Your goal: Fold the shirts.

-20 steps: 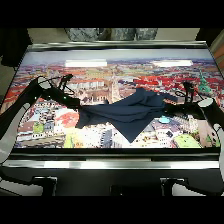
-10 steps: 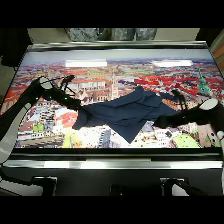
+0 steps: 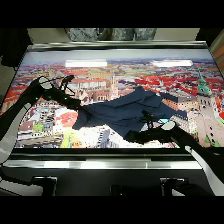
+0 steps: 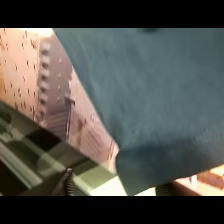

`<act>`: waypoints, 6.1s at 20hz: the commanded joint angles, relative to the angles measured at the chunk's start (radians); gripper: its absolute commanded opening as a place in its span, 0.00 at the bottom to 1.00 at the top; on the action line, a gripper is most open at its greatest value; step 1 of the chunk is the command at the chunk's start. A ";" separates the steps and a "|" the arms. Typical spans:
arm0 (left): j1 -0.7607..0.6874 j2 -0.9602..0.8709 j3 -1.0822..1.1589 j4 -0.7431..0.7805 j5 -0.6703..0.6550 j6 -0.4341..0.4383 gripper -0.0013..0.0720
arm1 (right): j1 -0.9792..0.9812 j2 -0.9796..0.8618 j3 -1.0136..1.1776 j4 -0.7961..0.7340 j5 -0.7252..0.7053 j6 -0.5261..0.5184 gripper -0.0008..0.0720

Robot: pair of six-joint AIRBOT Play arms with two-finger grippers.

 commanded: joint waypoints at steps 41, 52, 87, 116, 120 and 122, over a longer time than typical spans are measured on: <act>-0.056 0.661 0.162 0.156 0.132 -0.162 0.06 | 0.043 0.220 1.173 -0.971 0.602 0.095 0.07; -0.057 0.094 -0.028 0.116 0.537 -0.129 0.07 | 0.043 -0.367 0.929 -0.715 -0.226 0.172 0.07; 0.161 0.216 -0.555 -0.008 0.079 -0.028 0.07 | -0.233 -0.092 0.224 -0.329 0.417 -0.175 0.97; 0.061 0.716 0.758 0.048 0.076 0.021 0.06 | 0.057 0.356 1.561 -0.954 0.181 -0.090 0.07; 0.062 0.821 0.655 0.050 0.075 0.006 0.06 | 0.057 0.436 1.559 -0.970 0.267 -0.002 0.07; 0.062 0.822 0.634 0.051 0.071 0.006 0.06 | 0.057 0.444 1.559 -0.990 0.313 0.027 0.07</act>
